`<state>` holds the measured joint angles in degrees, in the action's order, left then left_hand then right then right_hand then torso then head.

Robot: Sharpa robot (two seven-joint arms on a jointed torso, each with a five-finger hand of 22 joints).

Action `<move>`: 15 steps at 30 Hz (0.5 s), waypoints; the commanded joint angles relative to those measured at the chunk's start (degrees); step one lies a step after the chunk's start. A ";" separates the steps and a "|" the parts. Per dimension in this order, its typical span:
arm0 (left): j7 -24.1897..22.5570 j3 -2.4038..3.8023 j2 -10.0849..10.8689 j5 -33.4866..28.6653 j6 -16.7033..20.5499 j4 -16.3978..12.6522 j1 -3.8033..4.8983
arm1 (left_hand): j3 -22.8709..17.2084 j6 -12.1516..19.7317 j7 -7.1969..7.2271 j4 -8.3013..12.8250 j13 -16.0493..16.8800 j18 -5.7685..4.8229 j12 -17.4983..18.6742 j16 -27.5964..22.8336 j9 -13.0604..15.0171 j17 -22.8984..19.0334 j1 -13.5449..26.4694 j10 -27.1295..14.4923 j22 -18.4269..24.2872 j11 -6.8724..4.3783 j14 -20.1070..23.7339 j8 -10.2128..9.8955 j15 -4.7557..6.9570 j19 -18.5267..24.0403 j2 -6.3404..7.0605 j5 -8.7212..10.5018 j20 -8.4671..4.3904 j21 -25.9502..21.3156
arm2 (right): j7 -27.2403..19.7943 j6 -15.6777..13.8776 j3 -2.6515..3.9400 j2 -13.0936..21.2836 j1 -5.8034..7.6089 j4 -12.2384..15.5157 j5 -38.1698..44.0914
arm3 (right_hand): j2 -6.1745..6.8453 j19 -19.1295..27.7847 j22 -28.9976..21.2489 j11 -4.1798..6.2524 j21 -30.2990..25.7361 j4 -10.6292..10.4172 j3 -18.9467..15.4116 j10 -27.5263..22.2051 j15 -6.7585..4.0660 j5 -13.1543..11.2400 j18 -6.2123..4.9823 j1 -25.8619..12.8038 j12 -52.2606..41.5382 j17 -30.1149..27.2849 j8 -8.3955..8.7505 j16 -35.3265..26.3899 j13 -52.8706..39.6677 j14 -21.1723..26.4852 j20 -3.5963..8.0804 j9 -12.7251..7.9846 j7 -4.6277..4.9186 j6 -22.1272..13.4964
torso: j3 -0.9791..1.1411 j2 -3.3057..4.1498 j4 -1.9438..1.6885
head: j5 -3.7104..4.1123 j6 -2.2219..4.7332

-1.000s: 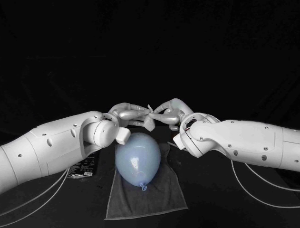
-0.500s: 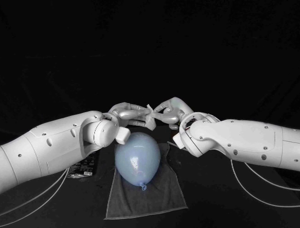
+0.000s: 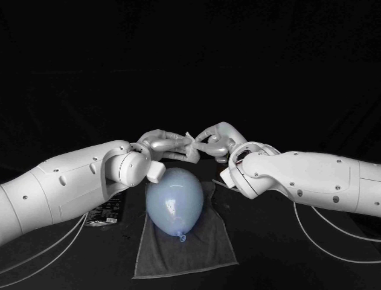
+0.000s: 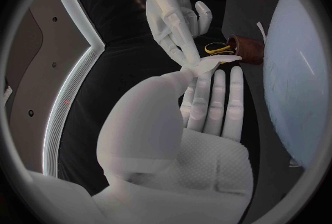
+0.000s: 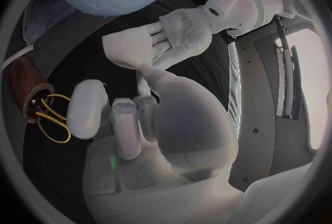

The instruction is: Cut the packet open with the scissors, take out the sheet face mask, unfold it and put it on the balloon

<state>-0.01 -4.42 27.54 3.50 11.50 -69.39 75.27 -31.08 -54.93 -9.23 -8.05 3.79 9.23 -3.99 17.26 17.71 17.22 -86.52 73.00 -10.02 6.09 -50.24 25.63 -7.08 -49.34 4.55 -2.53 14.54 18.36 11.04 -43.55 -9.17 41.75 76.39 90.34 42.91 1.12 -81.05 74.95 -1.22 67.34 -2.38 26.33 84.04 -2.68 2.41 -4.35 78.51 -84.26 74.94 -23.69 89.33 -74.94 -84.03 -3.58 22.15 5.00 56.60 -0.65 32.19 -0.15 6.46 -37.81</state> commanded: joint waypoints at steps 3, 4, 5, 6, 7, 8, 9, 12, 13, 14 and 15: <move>-0.28 0.02 -0.08 1.18 1.03 0.05 0.01 | -2.53 -0.41 0.08 2.03 0.01 0.06 0.04 0.48 5.43 0.12 0.59 0.00 -0.28 0.39 0.40 0.07 0.19 0.71 -0.21 -0.19 -0.02 0.61 | -1.51 -0.24 0.11 0.46 0.08 0.16 0.37 | 0.04 -0.15 4.04 0.55 0.12 -0.01 0.25 2.03 -0.29 0.38 -0.35 0.37 -0.22 13.57 -0.15 0.20 -10.09 -5.64 0.34 1.01 0.05 0.45 | 0.01 -0.01 0.00 | -0.10 0.03; -0.35 0.02 -0.06 1.28 1.11 0.07 0.00 | -2.59 -0.43 0.08 2.07 0.01 0.05 0.03 0.51 5.47 0.12 0.62 0.02 -0.32 0.39 0.40 0.10 0.19 0.74 -0.24 -0.19 -0.03 0.66 | -1.48 -0.23 0.11 0.55 0.08 0.14 0.36 | 0.04 -0.15 4.04 0.55 0.12 -0.01 0.25 2.03 -0.29 0.38 -0.35 0.37 -0.22 13.57 -0.15 0.20 -10.09 -5.64 0.34 1.01 0.05 0.45 | 0.01 0.00 0.02 | -0.10 0.01; -0.44 0.02 -0.05 1.37 1.23 0.07 0.00 | -2.72 -0.44 0.06 2.14 0.02 0.04 0.03 0.55 5.54 0.12 0.69 0.03 -0.41 0.39 0.42 0.14 0.19 0.79 -0.31 -0.19 -0.05 0.77 | -1.46 -0.23 0.11 0.63 0.08 0.12 0.35 | 0.04 -0.15 4.04 0.55 0.12 -0.01 0.25 2.03 -0.29 0.38 -0.35 0.37 -0.22 13.57 -0.15 0.20 -10.09 -5.64 0.34 1.01 0.05 0.45 | 0.01 0.00 0.02 | -0.10 0.01; -0.53 0.01 -0.03 1.53 1.38 0.08 0.00 | -2.85 -0.43 0.04 2.22 0.02 0.03 0.01 0.58 5.62 0.12 0.77 0.05 -0.50 0.40 0.44 0.17 0.19 0.86 -0.37 -0.19 -0.07 0.88 | -1.44 -0.23 0.11 0.73 0.08 0.10 0.31 | 0.05 -0.18 4.09 0.55 0.21 0.00 0.28 2.04 -0.29 0.38 -0.33 0.35 -0.24 13.58 -0.17 0.21 -10.11 -5.64 0.34 1.02 0.05 0.45 | 0.01 0.01 0.02 | -0.11 0.03; -0.62 0.01 -0.01 1.71 1.52 0.09 0.00 | -2.99 -0.40 0.00 2.32 0.04 0.01 -0.01 0.63 5.74 0.12 0.87 0.09 -0.60 0.41 0.46 0.25 0.19 0.94 -0.41 -0.19 -0.09 1.02 | -1.42 -0.23 0.12 0.84 0.08 0.08 0.25 | 0.06 -0.18 4.09 0.55 0.21 0.01 0.29 2.04 -0.30 0.38 -0.33 0.34 -0.23 13.60 -0.18 0.22 -10.10 -5.65 0.35 1.03 0.04 0.45 | 0.01 0.02 0.02 | -0.11 0.04; -0.70 0.01 0.00 1.82 1.66 0.09 0.00 | -3.14 -0.35 -0.03 2.42 0.05 0.00 -0.03 0.67 5.87 0.12 0.98 0.13 -0.71 0.42 0.47 0.33 0.18 1.02 -0.45 -0.19 -0.12 1.16 | -1.41 -0.22 0.12 0.92 0.08 0.07 0.19 | 0.06 -0.18 4.09 0.55 0.21 0.01 0.29 2.04 -0.30 0.38 -0.33 0.34 -0.23 13.60 -0.18 0.22 -10.10 -5.65 0.35 1.03 0.04 0.45 | 0.01 0.02 0.01 | -0.11 0.05; -0.81 0.01 0.03 1.94 1.89 0.07 0.00 | -3.39 -0.26 -0.07 2.58 0.07 -0.04 -0.04 0.75 6.09 0.12 1.19 0.17 -0.90 0.44 0.50 0.48 0.17 1.16 -0.49 -0.18 -0.15 1.40 | -1.42 -0.21 0.12 1.03 0.08 0.06 0.12 | 0.06 -0.18 4.09 0.56 0.22 0.01 0.30 2.06 -0.30 0.37 -0.33 0.34 -0.26 13.61 -0.19 0.22 -10.13 -5.65 0.35 1.03 0.04 0.45 | 0.01 0.02 0.01 | -0.11 0.05; -1.16 0.01 0.09 2.16 2.48 0.05 0.00 | -4.19 0.14 -0.15 3.01 0.12 -0.17 -0.07 0.96 6.92 0.08 1.87 0.24 -1.48 0.49 0.61 0.99 0.13 1.65 -0.63 -0.20 -0.23 2.12 | -1.44 -0.04 0.13 1.28 0.08 0.09 -0.06 | 0.07 -0.17 4.07 0.56 0.17 0.04 0.35 2.07 -0.30 0.37 -0.34 0.32 -0.27 13.60 -0.23 0.21 -10.14 -5.65 0.36 1.05 0.03 0.45 | 0.01 0.01 0.02 | -0.12 0.04; -1.29 0.01 0.11 2.22 2.71 0.05 0.00 | -4.45 0.31 -0.18 3.18 0.13 -0.21 -0.08 1.02 7.22 0.06 2.11 0.24 -1.69 0.50 0.66 1.17 0.13 1.83 -0.62 -0.14 -0.26 2.38 | -1.45 0.04 0.13 1.37 0.08 0.11 -0.12 | 0.07 -0.17 4.07 0.56 0.17 0.04 0.35 2.07 -0.30 0.37 -0.34 0.32 -0.27 13.60 -0.23 0.21 -10.14 -5.65 0.36 1.05 0.03 0.45 | 0.01 0.01 0.03 | -0.13 0.05; -1.42 0.01 0.14 2.27 2.94 0.05 0.00 | -4.90 0.56 -0.26 3.41 0.15 -0.26 -0.09 1.11 7.66 0.03 2.40 0.23 -1.98 0.55 0.72 1.43 0.12 2.08 -0.75 -0.19 -0.31 2.74 | -1.45 0.14 0.13 1.46 0.08 0.13 -0.17 | 0.08 -0.16 4.07 0.57 0.16 0.04 0.35 2.07 -0.30 0.37 -0.34 0.31 -0.27 13.61 -0.24 0.22 -10.14 -5.65 0.36 1.05 0.03 0.45 | 0.01 0.01 0.03 | -0.13 0.05; -1.55 0.01 0.17 2.31 3.17 0.05 0.00 | -6.35 1.57 -0.34 4.39 0.25 -0.54 -0.18 1.49 9.52 -0.09 3.73 0.26 -3.18 0.61 0.91 2.67 0.00 3.17 -0.68 -0.15 -0.44 4.21 | -1.46 0.29 0.13 1.55 0.08 0.14 -0.23 | 0.09 -0.15 4.06 0.57 0.13 0.05 0.37 2.07 -0.31 0.37 -0.34 0.30 -0.27 13.63 -0.26 0.23 -10.15 -5.66 0.36 1.06 0.03 0.44 | 0.01 0.01 0.02 | -0.12 0.06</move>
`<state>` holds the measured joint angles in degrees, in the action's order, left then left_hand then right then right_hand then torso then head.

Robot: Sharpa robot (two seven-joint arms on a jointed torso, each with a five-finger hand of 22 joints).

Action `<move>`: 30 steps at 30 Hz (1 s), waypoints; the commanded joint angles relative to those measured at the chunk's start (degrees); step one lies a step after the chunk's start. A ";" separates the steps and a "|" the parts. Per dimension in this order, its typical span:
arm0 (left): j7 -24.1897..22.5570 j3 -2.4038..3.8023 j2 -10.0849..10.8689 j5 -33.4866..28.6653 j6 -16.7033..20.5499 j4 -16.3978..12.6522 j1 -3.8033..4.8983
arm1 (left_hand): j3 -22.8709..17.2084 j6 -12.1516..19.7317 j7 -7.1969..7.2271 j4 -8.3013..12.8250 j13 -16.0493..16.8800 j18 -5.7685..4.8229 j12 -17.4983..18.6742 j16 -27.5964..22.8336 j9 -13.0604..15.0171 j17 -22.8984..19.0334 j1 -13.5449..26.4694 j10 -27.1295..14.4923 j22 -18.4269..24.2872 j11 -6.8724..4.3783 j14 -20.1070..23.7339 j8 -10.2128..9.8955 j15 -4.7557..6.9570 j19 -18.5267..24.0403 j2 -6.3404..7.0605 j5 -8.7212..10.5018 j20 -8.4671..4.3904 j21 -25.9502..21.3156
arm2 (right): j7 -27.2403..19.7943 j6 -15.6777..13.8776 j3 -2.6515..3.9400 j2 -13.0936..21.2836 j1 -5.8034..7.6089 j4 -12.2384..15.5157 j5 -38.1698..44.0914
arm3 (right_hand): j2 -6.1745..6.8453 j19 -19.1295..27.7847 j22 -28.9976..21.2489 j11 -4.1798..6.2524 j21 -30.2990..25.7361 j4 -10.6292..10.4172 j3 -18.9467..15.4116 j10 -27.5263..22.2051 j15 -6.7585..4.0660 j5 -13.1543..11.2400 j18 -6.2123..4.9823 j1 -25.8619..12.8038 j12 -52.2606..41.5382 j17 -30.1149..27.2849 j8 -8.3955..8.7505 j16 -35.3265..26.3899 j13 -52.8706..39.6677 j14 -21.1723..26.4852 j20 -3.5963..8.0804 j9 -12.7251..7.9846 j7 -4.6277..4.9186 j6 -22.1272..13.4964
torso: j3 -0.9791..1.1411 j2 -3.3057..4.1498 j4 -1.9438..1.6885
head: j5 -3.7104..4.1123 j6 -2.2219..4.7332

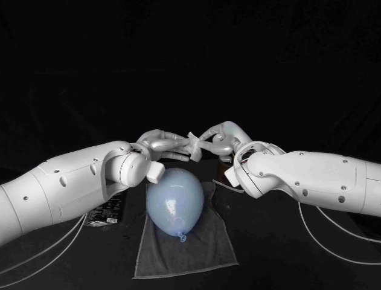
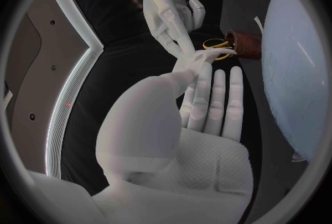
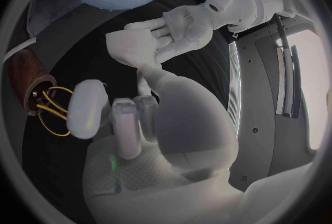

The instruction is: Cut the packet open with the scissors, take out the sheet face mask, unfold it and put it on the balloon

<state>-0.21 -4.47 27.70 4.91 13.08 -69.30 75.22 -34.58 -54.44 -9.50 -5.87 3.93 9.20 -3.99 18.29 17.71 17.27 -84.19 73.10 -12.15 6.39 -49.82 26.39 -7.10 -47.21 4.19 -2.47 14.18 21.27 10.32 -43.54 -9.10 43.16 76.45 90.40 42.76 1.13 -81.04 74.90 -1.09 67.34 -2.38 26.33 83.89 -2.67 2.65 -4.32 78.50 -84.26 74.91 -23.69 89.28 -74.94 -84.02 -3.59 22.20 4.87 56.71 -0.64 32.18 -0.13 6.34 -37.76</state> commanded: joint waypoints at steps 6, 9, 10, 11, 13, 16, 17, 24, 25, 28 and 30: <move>-1.74 0.06 0.06 1.01 2.05 -0.07 0.05 | -3.73 1.69 -0.24 2.67 0.16 -0.61 -0.29 0.69 10.56 -0.23 2.16 0.14 -1.84 0.37 0.62 2.55 0.07 1.72 -0.54 -0.25 -0.19 2.27 | -0.64 1.04 0.06 0.37 0.03 -0.06 -0.29 | 0.19 -0.08 4.02 0.44 -0.07 0.12 0.45 2.07 -0.33 0.13 -0.41 0.21 -0.06 13.55 -0.34 0.24 -9.95 -5.63 0.39 1.06 0.16 0.27 | 0.00 0.01 -0.02 | 0.04 0.04; -1.85 0.06 0.06 1.08 2.04 -0.11 0.05 | -4.10 1.95 -0.30 2.85 0.20 -0.67 -0.36 0.77 11.01 -0.28 2.48 0.12 -2.17 0.40 0.69 2.86 0.05 2.01 -0.63 -0.25 -0.21 2.67 | -0.58 1.22 0.06 0.43 0.03 -0.15 -0.34 | 0.23 -0.08 4.04 0.44 -0.05 0.13 0.49 2.03 -0.34 0.14 -0.40 0.15 -0.01 13.57 -0.38 0.25 -9.91 -5.64 0.40 1.07 0.16 0.23 | 0.00 0.03 -0.02 | 0.04 0.05; -1.87 0.06 0.07 1.09 2.03 -0.12 0.05 | -4.10 1.95 -0.30 2.85 0.20 -0.67 -0.36 0.77 11.01 -0.28 2.48 0.12 -2.17 0.40 0.69 2.86 0.05 2.01 -0.63 -0.25 -0.21 2.67 | -0.58 1.25 0.06 0.46 0.03 -0.19 -0.36 | 0.23 -0.08 4.04 0.44 -0.05 0.13 0.49 2.03 -0.34 0.14 -0.40 0.15 -0.01 13.57 -0.38 0.25 -9.91 -5.64 0.40 1.07 0.16 0.23 | -0.01 0.03 -0.03 | 0.05 0.05; -1.87 0.06 0.08 1.11 2.02 -0.12 0.05 | -4.52 2.29 -0.34 3.10 0.24 -0.73 -0.44 0.89 11.60 -0.34 2.89 0.08 -2.58 0.43 0.76 3.25 0.03 2.39 -0.63 -0.25 -0.24 3.17 | -0.60 1.24 0.06 0.49 0.03 -0.21 -0.40 | 0.24 -0.05 4.00 0.44 -0.13 0.14 0.51 1.99 -0.34 0.14 -0.42 0.13 0.05 13.60 -0.39 0.26 -9.86 -5.64 0.41 1.08 0.16 0.22 | -0.01 0.03 -0.03 | 0.05 0.05; -1.83 0.06 0.11 1.13 2.00 -0.11 0.05 | -4.68 2.42 -0.34 3.22 0.25 -0.75 -0.48 0.94 11.81 -0.36 3.03 0.07 -2.74 0.43 0.78 3.39 0.04 2.54 -0.63 -0.25 -0.26 3.36 | -0.79 1.08 0.06 0.59 0.03 -0.26 -0.67 | 0.24 -0.05 4.00 0.44 -0.13 0.14 0.51 1.98 -0.34 0.14 -0.42 0.13 0.06 13.60 -0.39 0.26 -9.85 -5.65 0.41 1.08 0.16 0.22 | -0.01 0.04 -0.02 | 0.06 0.07; -1.69 0.06 0.15 1.22 1.94 -0.08 0.05 | -5.00 2.62 -0.36 3.37 0.27 -0.79 -0.52 1.00 12.18 -0.41 3.29 -0.01 -3.03 0.45 0.86 3.62 0.02 2.80 -0.68 -0.25 -0.27 3.71 | -1.90 0.61 0.06 0.77 0.03 -0.32 -1.77 | 0.26 -0.09 4.06 0.44 -0.02 0.15 0.54 1.96 -0.34 0.14 -0.39 0.09 0.09 13.67 -0.42 0.28 -9.82 -5.66 0.41 1.09 0.16 0.20 | -0.01 0.04 -0.05 | 0.06 0.08; -1.66 0.06 0.16 1.24 1.93 -0.08 0.05 | -5.03 2.64 -0.37 3.39 0.27 -0.79 -0.53 1.01 12.22 -0.41 3.32 -0.02 -3.06 0.45 0.86 3.65 0.02 2.83 -0.68 -0.25 -0.27 3.74 | -2.24 0.49 0.06 0.82 0.03 -0.33 -2.11 | 0.26 -0.09 4.06 0.44 -0.02 0.15 0.54 1.96 -0.34 0.14 -0.39 0.09 0.09 13.67 -0.42 0.28 -9.82 -5.66 0.41 1.09 0.16 0.20 | -0.01 0.04 -0.06 | 0.05 0.09; -1.64 0.06 0.28 1.25 2.00 -0.05 0.05 | -5.84 3.26 -0.50 3.63 0.33 -0.88 -0.67 1.13 13.10 -0.54 3.95 -0.22 -3.70 0.55 1.10 4.24 -0.07 3.47 -0.79 -0.25 -0.28 4.51 | -4.43 0.34 0.06 1.42 0.01 -0.55 -4.76 | 0.30 -0.03 3.99 0.45 -0.17 0.20 0.61 1.84 -0.34 0.14 -0.42 0.06 0.25 13.68 -0.46 0.28 -9.69 -5.66 0.42 1.11 0.15 0.13 | -0.01 0.00 -0.02 | 0.01 0.11; -1.68 0.06 0.29 1.24 1.99 -0.05 0.05 | -5.96 3.36 -0.52 3.66 0.33 -0.89 -0.70 1.14 13.24 -0.56 4.04 -0.26 -3.79 0.57 1.14 4.34 -0.08 3.56 -0.81 -0.25 -0.27 4.62 | -4.51 0.47 0.05 1.48 0.01 -0.61 -5.00 | 0.30 -0.03 3.99 0.45 -0.17 0.20 0.61 1.84 -0.34 0.14 -0.42 0.06 0.25 13.68 -0.46 0.28 -9.69 -5.66 0.42 1.11 0.15 0.13 | -0.01 -0.01 0.00 | 0.00 0.12; -1.87 0.06 0.34 1.20 1.90 -0.11 0.05 | -6.16 3.56 -0.55 3.73 0.35 -0.91 -0.76 1.18 13.50 -0.60 4.21 -0.34 -3.97 0.60 1.21 4.54 -0.10 3.74 -0.82 -0.25 -0.27 4.83 | -4.77 0.74 0.05 1.64 -0.02 -0.79 -5.71 | 0.35 0.00 3.97 0.45 -0.24 0.25 0.66 1.80 -0.35 0.14 -0.43 0.02 0.32 13.71 -0.50 0.29 -9.63 -5.67 0.43 1.12 0.16 0.06 | 0.00 0.02 0.00 | 0.03 0.15; -2.04 0.05 0.38 1.17 1.81 -0.16 0.05 | -6.34 3.76 -0.57 3.79 0.37 -0.93 -0.81 1.20 13.73 -0.64 4.35 -0.42 -4.12 0.62 1.29 4.70 -0.13 3.91 -0.85 -0.25 -0.26 5.01 | -5.05 0.83 0.05 1.73 -0.09 -0.92 -6.33 | 0.35 0.00 3.97 0.45 -0.24 0.25 0.66 1.80 -0.35 0.14 -0.43 0.02 0.32 13.71 -0.50 0.29 -9.63 -5.67 0.43 1.12 0.16 0.06 | 0.02 0.03 -0.01 | 0.01 0.15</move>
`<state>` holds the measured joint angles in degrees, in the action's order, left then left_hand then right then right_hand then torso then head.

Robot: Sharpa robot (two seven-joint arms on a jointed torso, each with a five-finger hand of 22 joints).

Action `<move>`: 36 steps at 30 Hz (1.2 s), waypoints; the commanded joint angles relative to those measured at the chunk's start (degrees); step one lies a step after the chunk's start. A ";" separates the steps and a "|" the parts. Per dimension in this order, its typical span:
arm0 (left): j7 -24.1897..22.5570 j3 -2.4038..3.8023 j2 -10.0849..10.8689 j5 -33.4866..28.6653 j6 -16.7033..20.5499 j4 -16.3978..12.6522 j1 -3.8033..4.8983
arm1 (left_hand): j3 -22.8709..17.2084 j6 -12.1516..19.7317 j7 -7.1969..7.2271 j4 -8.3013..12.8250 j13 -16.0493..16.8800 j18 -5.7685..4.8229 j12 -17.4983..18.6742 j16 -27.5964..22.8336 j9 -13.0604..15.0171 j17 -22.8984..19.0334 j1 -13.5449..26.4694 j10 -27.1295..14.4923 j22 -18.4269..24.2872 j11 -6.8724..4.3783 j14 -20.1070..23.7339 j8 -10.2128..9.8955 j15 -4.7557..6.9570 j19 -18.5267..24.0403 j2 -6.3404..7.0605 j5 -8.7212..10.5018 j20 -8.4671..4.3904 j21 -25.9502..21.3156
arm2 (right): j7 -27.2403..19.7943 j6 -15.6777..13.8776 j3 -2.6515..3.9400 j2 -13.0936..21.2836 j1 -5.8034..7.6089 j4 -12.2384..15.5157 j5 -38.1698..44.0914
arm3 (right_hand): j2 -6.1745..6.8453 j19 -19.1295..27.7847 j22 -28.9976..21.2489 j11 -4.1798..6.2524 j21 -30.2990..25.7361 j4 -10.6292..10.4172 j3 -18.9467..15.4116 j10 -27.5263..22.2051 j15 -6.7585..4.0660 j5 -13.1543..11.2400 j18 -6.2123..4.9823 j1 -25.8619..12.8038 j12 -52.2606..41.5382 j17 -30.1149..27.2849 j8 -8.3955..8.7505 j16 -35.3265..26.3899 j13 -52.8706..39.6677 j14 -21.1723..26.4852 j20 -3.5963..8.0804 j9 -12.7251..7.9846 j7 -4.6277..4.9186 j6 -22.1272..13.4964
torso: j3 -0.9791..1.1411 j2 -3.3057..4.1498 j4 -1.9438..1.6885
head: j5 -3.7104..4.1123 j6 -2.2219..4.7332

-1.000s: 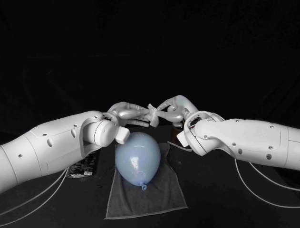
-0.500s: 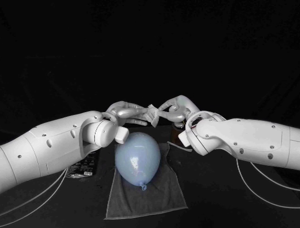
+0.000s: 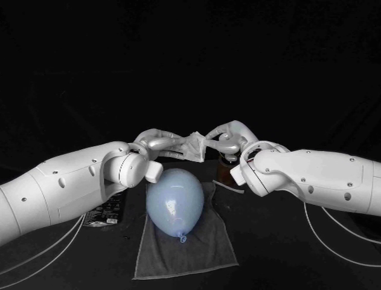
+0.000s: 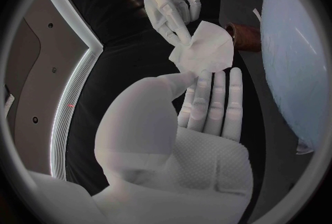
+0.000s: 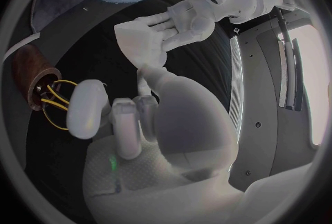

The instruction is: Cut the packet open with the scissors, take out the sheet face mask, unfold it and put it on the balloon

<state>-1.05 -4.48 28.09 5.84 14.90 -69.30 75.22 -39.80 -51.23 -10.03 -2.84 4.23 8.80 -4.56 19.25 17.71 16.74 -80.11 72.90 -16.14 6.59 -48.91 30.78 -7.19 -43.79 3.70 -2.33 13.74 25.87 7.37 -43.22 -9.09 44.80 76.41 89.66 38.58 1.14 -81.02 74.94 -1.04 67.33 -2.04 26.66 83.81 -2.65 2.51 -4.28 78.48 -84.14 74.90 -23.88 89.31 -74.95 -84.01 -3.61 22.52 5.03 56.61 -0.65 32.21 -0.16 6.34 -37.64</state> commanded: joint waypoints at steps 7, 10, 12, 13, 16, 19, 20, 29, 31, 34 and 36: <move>-1.90 0.07 0.11 0.16 -0.34 -0.41 0.05 | -1.45 0.97 -0.10 0.92 0.10 -0.58 -0.33 0.29 14.22 -0.18 0.56 -0.44 -0.45 0.48 0.58 0.66 -0.09 0.87 -0.42 -0.38 0.21 0.79 | -3.16 1.24 0.04 0.26 -0.24 -0.57 -4.11 | 0.41 0.13 3.78 0.38 -0.59 0.00 0.47 1.59 -0.37 0.28 -0.54 -0.08 0.59 13.64 -0.40 0.23 -9.30 -5.67 0.47 0.84 0.03 -0.02 | 0.07 0.05 0.06 | -0.03 0.04; -2.03 0.08 0.11 0.14 -0.51 -0.50 0.05 | -1.45 0.97 -0.10 0.92 0.10 -0.58 -0.33 0.29 14.22 -0.18 0.56 -0.44 -0.45 0.48 0.58 0.66 -0.09 0.87 -0.42 -0.38 0.21 0.79 | -3.42 1.51 0.04 0.28 -0.33 -0.69 -4.54 | 0.41 0.13 3.78 0.38 -0.59 0.00 0.47 1.59 -0.37 0.28 -0.54 -0.08 0.59 13.64 -0.40 0.23 -9.30 -5.67 0.47 0.84 0.03 -0.02 | 0.07 0.04 0.06 | 0.01 0.01; -2.09 0.08 0.12 0.13 -0.58 -0.54 0.05 | -1.55 1.11 -0.12 0.99 0.11 -0.59 -0.36 0.31 14.38 -0.21 0.63 -0.52 -0.58 0.50 0.66 0.77 -0.11 0.99 -0.43 -0.38 0.21 0.94 | -3.61 1.52 0.04 0.30 -0.38 -0.76 -4.74 | 0.44 0.12 3.81 0.37 -0.55 0.04 0.53 1.49 -0.37 0.28 -0.53 -0.12 0.73 13.61 -0.44 0.22 -9.18 -5.66 0.47 0.86 0.04 -0.10 | 0.08 0.03 0.05 | 0.04 0.03; -2.12 0.09 0.13 0.13 -0.60 -0.54 0.05 | -1.55 1.11 -0.12 0.99 0.11 -0.59 -0.36 0.31 14.38 -0.21 0.63 -0.52 -0.58 0.50 0.66 0.77 -0.11 0.99 -0.43 -0.38 0.21 0.94 | -3.80 1.42 0.04 0.32 -0.41 -0.81 -4.94 | 0.44 0.12 3.81 0.37 -0.55 0.04 0.53 1.49 -0.37 0.28 -0.53 -0.12 0.73 13.61 -0.44 0.22 -9.18 -5.66 0.47 0.86 0.04 -0.10 | 0.07 0.01 0.05 | 0.06 0.02; -2.21 0.09 0.16 0.13 -0.60 -0.52 0.05 | -1.65 1.27 -0.15 1.07 0.12 -0.60 -0.40 0.33 14.54 -0.24 0.71 -0.61 -0.70 0.52 0.74 0.88 -0.13 1.13 -0.46 -0.38 0.21 1.08 | -4.74 0.75 0.04 0.43 -0.47 -0.93 -6.04 | 0.44 0.11 3.82 0.37 -0.53 0.06 0.55 1.49 -0.36 0.28 -0.52 -0.14 0.72 13.68 -0.46 0.24 -9.19 -5.67 0.47 0.86 0.04 -0.12 | 0.06 -0.02 0.06 | 0.09 0.00; -2.31 0.10 0.24 0.12 -0.54 -0.50 0.06 | -1.65 1.27 -0.15 1.07 0.12 -0.60 -0.40 0.33 14.54 -0.24 0.71 -0.61 -0.70 0.52 0.74 0.88 -0.13 1.13 -0.46 -0.38 0.21 1.08 | -6.23 -0.12 0.04 0.61 -0.50 -1.10 -7.95 | 0.44 0.09 3.85 0.37 -0.47 0.07 0.57 1.50 -0.36 0.28 -0.51 -0.14 0.72 13.70 -0.47 0.25 -9.20 -5.68 0.47 0.87 0.04 -0.13 | 0.05 -0.03 0.09 | 0.25 0.03; -2.33 0.10 0.26 0.12 -0.53 -0.50 0.06 | -1.65 1.27 -0.15 1.07 0.12 -0.60 -0.40 0.33 14.54 -0.24 0.71 -0.61 -0.70 0.52 0.74 0.88 -0.13 1.13 -0.46 -0.38 0.21 1.08 | -6.60 -0.32 0.04 0.66 -0.50 -1.14 -8.48 | 0.44 0.09 3.85 0.37 -0.47 0.07 0.57 1.50 -0.36 0.28 -0.51 -0.14 0.72 13.70 -0.47 0.25 -9.20 -5.68 0.47 0.87 0.04 -0.13 | 0.06 -0.04 0.10 | 0.26 0.04; -2.56 0.11 0.59 0.03 -0.44 -0.47 0.06 | -1.74 1.38 -0.18 1.13 0.13 -0.61 -0.44 0.35 14.68 -0.26 0.77 -0.66 -0.80 0.54 0.81 0.97 -0.14 1.25 -0.49 -0.38 0.22 1.20 | -10.72 -1.41 0.04 1.47 -0.79 -1.60 -15.19 | 0.41 0.01 3.96 0.37 -0.27 0.11 0.65 1.59 -0.36 0.27 -0.46 -0.15 0.59 13.80 -0.53 0.28 -9.32 -5.70 0.48 0.89 0.03 -0.14 | 0.05 -0.01 0.05 | 0.47 0.16; -2.55 0.11 0.64 -0.02 -0.44 -0.46 0.06 | -1.74 1.38 -0.18 1.13 0.13 -0.61 -0.44 0.35 14.68 -0.26 0.77 -0.66 -0.80 0.54 0.81 0.97 -0.14 1.25 -0.49 -0.38 0.22 1.20 | -11.40 -1.40 0.04 1.62 -0.88 -1.62 -16.34 | 0.40 0.02 3.95 0.37 -0.28 0.13 0.69 1.62 -0.36 0.27 -0.47 -0.16 0.54 13.84 -0.56 0.29 -9.36 -5.71 0.48 0.90 0.03 -0.14 | 0.07 -0.01 0.02 | 0.46 0.20; -2.44 0.11 0.67 -0.13 -0.45 -0.43 0.06 | -1.81 1.47 -0.19 1.18 0.14 -0.62 -0.47 0.37 14.78 -0.27 0.80 -0.71 -0.88 0.56 0.84 1.04 -0.15 1.34 -0.51 -0.37 0.22 1.29 | -12.41 -1.26 0.04 1.78 -0.95 -1.60 -18.01 | 0.37 0.05 3.92 0.37 -0.36 0.15 0.74 1.64 -0.36 0.28 -0.48 -0.16 0.52 13.82 -0.59 0.29 -9.39 -5.71 0.48 0.92 0.03 -0.15 | 0.07 -0.05 0.00 | 0.43 0.25; -2.31 0.11 0.67 -0.30 -0.43 -0.40 0.06 | -1.81 1.47 -0.19 1.18 0.14 -0.62 -0.47 0.37 14.78 -0.27 0.80 -0.71 -0.88 0.56 0.84 1.04 -0.15 1.34 -0.51 -0.37 0.22 1.29 | -13.29 -0.97 0.04 1.91 -0.99 -1.49 -19.30 | 0.36 0.02 3.96 0.38 -0.27 0.17 0.77 1.66 -0.36 0.28 -0.46 -0.16 0.49 13.85 -0.62 0.30 -9.41 -5.71 0.48 0.93 0.03 -0.15 | 0.06 -0.04 0.00 | 0.46 0.27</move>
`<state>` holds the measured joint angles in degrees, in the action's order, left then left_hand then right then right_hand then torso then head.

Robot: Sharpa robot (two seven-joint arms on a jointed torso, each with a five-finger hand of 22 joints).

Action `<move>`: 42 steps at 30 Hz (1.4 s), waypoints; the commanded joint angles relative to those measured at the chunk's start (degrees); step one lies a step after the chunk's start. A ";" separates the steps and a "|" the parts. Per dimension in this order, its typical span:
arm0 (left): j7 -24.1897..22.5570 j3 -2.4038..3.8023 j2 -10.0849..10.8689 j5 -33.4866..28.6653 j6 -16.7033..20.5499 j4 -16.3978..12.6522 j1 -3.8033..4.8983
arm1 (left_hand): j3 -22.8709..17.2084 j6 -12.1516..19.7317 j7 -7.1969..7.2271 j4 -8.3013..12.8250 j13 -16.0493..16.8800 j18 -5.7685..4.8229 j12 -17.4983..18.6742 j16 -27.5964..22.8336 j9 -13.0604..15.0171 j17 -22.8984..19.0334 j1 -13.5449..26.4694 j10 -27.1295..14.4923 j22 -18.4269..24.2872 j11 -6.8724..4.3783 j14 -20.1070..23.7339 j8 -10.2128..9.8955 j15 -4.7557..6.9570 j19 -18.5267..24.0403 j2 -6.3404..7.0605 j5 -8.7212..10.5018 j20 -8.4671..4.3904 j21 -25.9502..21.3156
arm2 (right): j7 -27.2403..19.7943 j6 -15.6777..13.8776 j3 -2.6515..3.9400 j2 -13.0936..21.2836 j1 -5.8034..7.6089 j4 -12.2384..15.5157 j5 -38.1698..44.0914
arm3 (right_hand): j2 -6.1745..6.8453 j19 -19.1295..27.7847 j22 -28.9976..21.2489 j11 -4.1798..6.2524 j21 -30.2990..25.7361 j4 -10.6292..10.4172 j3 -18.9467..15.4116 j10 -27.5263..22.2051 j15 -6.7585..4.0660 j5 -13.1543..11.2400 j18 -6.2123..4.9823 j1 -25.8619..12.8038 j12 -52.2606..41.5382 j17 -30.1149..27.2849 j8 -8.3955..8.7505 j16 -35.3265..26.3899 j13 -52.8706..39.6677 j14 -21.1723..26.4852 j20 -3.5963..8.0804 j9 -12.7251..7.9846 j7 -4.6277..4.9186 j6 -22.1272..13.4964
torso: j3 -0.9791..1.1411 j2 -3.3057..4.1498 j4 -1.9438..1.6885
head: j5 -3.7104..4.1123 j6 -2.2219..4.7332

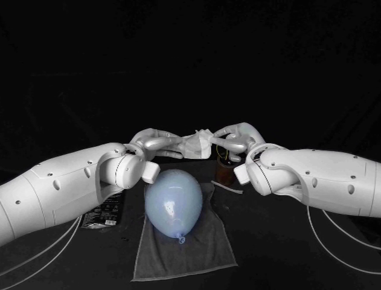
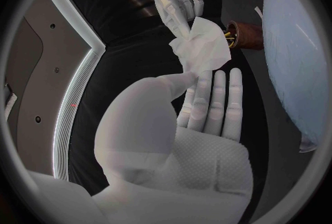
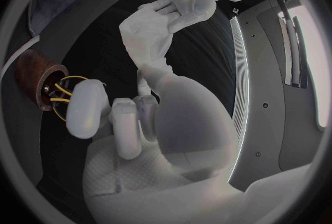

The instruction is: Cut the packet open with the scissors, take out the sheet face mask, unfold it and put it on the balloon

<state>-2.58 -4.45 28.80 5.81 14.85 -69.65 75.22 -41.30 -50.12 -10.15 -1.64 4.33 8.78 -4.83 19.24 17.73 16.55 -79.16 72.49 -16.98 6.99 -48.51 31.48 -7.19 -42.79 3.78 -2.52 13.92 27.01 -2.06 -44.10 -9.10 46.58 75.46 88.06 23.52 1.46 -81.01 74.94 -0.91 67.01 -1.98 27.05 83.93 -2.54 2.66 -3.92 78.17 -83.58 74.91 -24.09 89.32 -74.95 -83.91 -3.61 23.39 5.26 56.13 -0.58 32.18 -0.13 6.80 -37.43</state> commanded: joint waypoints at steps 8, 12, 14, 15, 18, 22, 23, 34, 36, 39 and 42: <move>-0.19 0.07 -0.13 -1.40 -0.24 0.17 0.07 | -0.37 0.40 -0.09 0.01 0.06 -0.60 -0.23 0.40 14.84 -0.09 -0.11 -0.32 -0.10 0.16 0.45 0.40 -0.15 0.41 -0.59 -0.20 0.04 0.21 | -5.53 1.41 0.06 0.61 -0.09 0.67 -7.13 | -0.01 -0.05 4.05 0.25 0.20 0.17 0.51 1.64 -0.48 0.14 -0.79 0.14 -0.20 13.91 -0.50 0.31 -9.54 -5.82 0.50 0.09 -0.19 0.31 | -0.05 0.02 -0.01 | -0.05 0.17; 0.22 0.06 -0.13 -2.21 -0.26 0.39 0.07 | -0.42 0.42 -0.10 0.02 0.07 -0.60 -0.27 0.43 14.90 -0.09 -0.07 -0.32 -0.15 0.16 0.45 0.45 -0.15 0.45 -0.61 -0.20 0.03 0.27 | -5.99 2.18 0.06 0.94 -0.10 1.05 -8.27 | -0.03 -0.06 4.06 0.25 0.22 0.19 0.55 1.65 -0.48 0.13 -0.78 0.13 -0.21 13.91 -0.53 0.31 -9.55 -5.82 0.50 0.10 -0.19 0.30 | -0.05 0.00 -0.01 | -0.04 0.24; 0.37 0.06 -0.13 -2.45 -0.35 0.45 0.07 | -0.44 0.43 -0.11 0.03 0.08 -0.60 -0.28 0.44 14.92 -0.09 -0.06 -0.32 -0.17 0.16 0.45 0.47 -0.15 0.47 -0.61 -0.20 0.03 0.29 | -6.08 2.46 0.06 1.04 -0.10 1.14 -8.60 | -0.03 -0.06 4.06 0.25 0.22 0.19 0.55 1.65 -0.48 0.13 -0.78 0.13 -0.21 13.91 -0.53 0.31 -9.55 -5.82 0.50 0.10 -0.19 0.30 | -0.07 0.00 -0.03 | 0.04 0.26; 0.45 0.06 -0.13 -2.61 -0.39 0.48 0.07 | -0.44 0.43 -0.11 0.03 0.08 -0.60 -0.28 0.44 14.92 -0.09 -0.06 -0.32 -0.17 0.16 0.45 0.47 -0.15 0.47 -0.61 -0.20 0.03 0.29 | -6.11 2.66 0.06 1.10 -0.10 1.17 -8.82 | -0.03 -0.06 4.06 0.25 0.22 0.19 0.55 1.65 -0.48 0.13 -0.78 0.13 -0.21 13.91 -0.53 0.31 -9.55 -5.82 0.50 0.10 -0.19 0.30 | -0.07 0.00 -0.03 | 0.04 0.26; 0.59 0.06 -0.15 -2.94 -0.50 0.53 0.07 | -0.50 0.45 -0.12 0.04 0.08 -0.60 -0.30 0.46 14.96 -0.10 -0.03 -0.33 -0.20 0.17 0.45 0.50 -0.15 0.51 -0.62 -0.20 0.03 0.34 | -6.18 3.08 0.06 1.24 -0.10 1.25 -9.30 | -0.06 -0.02 4.01 0.25 0.10 0.22 0.61 1.62 -0.48 0.13 -0.81 0.12 -0.18 13.88 -0.57 0.30 -9.52 -5.82 0.50 0.11 -0.18 0.28 | -0.09 -0.01 -0.05 | 0.05 0.30; 0.70 0.06 -0.15 -3.39 -0.62 0.57 0.06 | -0.54 0.47 -0.13 0.06 0.09 -0.60 -0.31 0.47 14.99 -0.10 -0.01 -0.34 -0.23 0.17 0.46 0.52 -0.15 0.54 -0.62 -0.21 0.03 0.36 | -6.22 3.63 0.06 1.44 -0.11 1.34 -9.88 | -0.07 -0.02 4.02 0.25 0.11 0.23 0.64 1.59 -0.48 0.13 -0.80 0.12 -0.13 13.88 -0.58 0.30 -9.48 -5.82 0.50 0.11 -0.18 0.27 | -0.08 0.03 -0.05 | 0.09 0.35; 0.72 0.06 -0.15 -3.52 -0.71 0.58 0.06 | -0.63 0.52 -0.15 0.10 0.10 -0.60 -0.35 0.49 15.06 -0.11 0.03 -0.36 -0.29 0.18 0.47 0.56 -0.16 0.61 -0.61 -0.21 0.03 0.44 | -6.23 3.82 0.06 1.48 -0.11 1.35 -10.03 | -0.07 -0.02 4.02 0.25 0.11 0.23 0.64 1.59 -0.48 0.13 -0.80 0.12 -0.13 13.88 -0.58 0.30 -9.48 -5.82 0.50 0.11 -0.18 0.27 | -0.08 0.03 -0.05 | 0.09 0.35; 1.68 0.06 -0.23 -4.28 -2.23 0.71 0.07 | -0.86 1.43 -0.29 -0.14 0.11 -0.75 -0.41 0.53 15.39 -0.23 0.93 -0.93 -0.62 0.38 0.92 0.57 -0.36 1.31 -0.31 -0.20 0.24 0.74 | -7.16 5.93 0.06 1.59 -0.18 1.73 -11.40 | -0.12 0.01 3.98 0.24 0.02 0.30 0.78 1.65 -0.48 0.14 -0.82 0.09 -0.22 13.84 -0.67 0.29 -9.56 -5.81 0.51 0.14 -0.17 0.23 | -0.05 0.02 -0.07 | 0.20 0.44; 1.99 0.06 -0.27 -4.05 -2.61 0.75 0.07 | -0.61 1.82 -0.51 -0.29 0.10 -0.82 -0.38 0.47 15.34 -0.30 1.26 -1.29 -0.59 0.53 1.26 0.41 -0.45 1.65 -0.03 -0.20 0.39 0.63 | -7.61 6.18 0.07 1.60 -0.19 1.89 -11.51 | -0.15 0.03 3.98 0.24 -0.02 0.38 0.89 1.69 -0.47 0.14 -0.82 0.09 -0.29 13.80 -0.75 0.28 -9.63 -5.80 0.51 0.16 -0.17 0.20 | -0.04 0.02 -0.07 | 0.20 0.47; 2.23 0.05 -0.34 -3.72 -2.98 0.82 0.08 | -0.13 2.48 -0.78 -0.35 0.03 -0.88 -0.17 0.36 15.09 -0.38 1.49 -2.10 -0.46 0.80 1.83 0.02 -0.65 2.13 0.35 -0.20 0.62 0.35 | -8.05 6.54 0.11 1.60 -0.20 2.04 -11.61 | -0.16 0.02 3.99 0.24 0.01 0.45 0.98 1.78 -0.47 0.14 -0.82 0.09 -0.41 13.86 -0.80 0.30 -9.74 -5.81 0.51 0.18 -0.17 0.18 | -0.05 0.01 -0.06 | 0.17 0.49; 2.57 0.05 -0.44 -3.26 -3.34 0.92 0.08 | 0.71 3.72 -1.37 -0.37 -0.23 -0.91 0.53 0.25 14.59 -0.48 1.62 -4.08 -0.20 1.44 2.60 -0.77 -1.04 2.64 0.69 -0.20 0.96 -0.13 | -8.40 7.00 0.18 1.58 -0.20 2.19 -11.74 | -0.17 -0.02 4.05 0.24 0.10 0.53 1.08 1.86 -0.47 0.14 -0.80 0.09 -0.53 13.93 -0.88 0.32 -9.85 -5.83 0.52 0.21 -0.17 0.17 | -0.02 0.04 -0.06 | 0.16 0.52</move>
<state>-0.53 -4.46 28.55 2.25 13.41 -68.72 75.25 -40.64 -46.53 -11.69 -2.06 4.18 8.75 -4.34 19.45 27.93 16.09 -77.28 68.40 -17.22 8.48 -45.92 30.79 -8.40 -40.22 3.87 -3.08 15.01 26.93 -8.65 -39.06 -9.00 48.17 75.26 90.11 12.23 1.68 -81.00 74.92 -0.93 67.01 -1.57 27.78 83.90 -2.66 2.50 -3.89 77.94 -83.96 74.90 -24.60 89.30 -74.90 -84.03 -3.61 23.50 5.01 55.94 -0.65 32.21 -0.18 6.99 -36.94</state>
